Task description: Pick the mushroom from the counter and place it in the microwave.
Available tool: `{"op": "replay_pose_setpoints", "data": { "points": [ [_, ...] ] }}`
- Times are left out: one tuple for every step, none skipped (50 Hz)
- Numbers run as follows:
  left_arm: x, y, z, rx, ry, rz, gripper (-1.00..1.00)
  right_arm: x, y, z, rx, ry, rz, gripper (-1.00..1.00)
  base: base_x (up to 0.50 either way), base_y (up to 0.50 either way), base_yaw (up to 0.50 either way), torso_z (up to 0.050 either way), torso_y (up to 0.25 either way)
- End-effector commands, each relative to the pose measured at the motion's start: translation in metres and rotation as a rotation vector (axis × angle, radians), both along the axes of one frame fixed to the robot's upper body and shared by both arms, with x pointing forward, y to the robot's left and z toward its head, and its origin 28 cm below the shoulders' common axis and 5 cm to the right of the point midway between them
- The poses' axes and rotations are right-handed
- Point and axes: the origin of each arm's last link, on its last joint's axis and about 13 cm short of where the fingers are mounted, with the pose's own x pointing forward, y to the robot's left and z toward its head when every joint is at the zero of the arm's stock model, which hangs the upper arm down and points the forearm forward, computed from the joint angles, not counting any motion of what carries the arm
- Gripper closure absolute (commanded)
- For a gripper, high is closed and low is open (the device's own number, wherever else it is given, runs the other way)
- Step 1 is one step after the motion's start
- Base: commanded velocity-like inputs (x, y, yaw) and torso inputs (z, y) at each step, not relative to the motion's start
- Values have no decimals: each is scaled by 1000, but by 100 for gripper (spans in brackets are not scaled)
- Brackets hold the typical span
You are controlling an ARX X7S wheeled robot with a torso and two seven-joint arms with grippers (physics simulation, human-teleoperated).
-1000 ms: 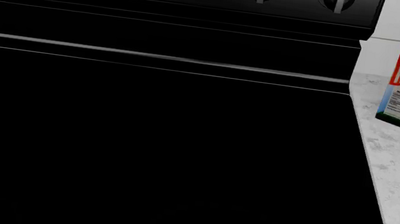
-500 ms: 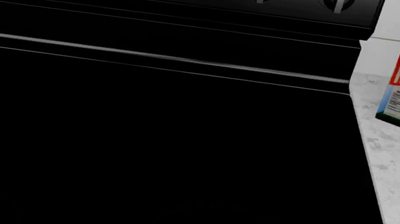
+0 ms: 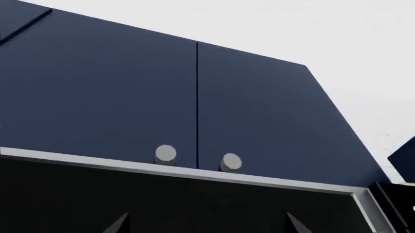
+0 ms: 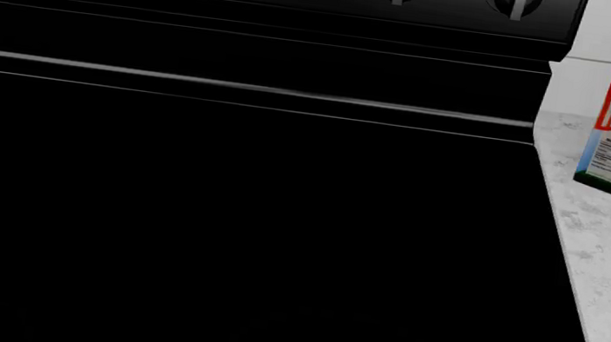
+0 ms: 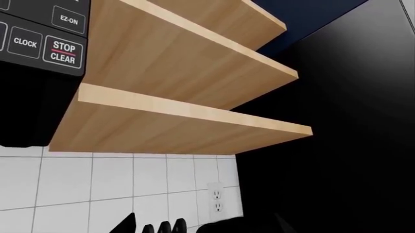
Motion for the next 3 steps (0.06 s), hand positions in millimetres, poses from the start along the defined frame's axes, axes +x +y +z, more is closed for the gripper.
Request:
{"op": "replay_pose_setpoints", "data": {
  "points": [
    [-16, -9, 7, 18, -76, -49, -100, -1, -2, 2, -23, -15, -3, -100, 0, 0, 0, 0, 0],
    [-18, -10, 7, 19, -72, -58, -100, -1, -2, 2, -24, -14, -3, -100, 0, 0, 0, 0, 0],
    [-19, -10, 7, 20, -79, -57, -100, -1, -2, 2, -24, -15, -3, -100, 0, 0, 0, 0, 0]
  ]
}}
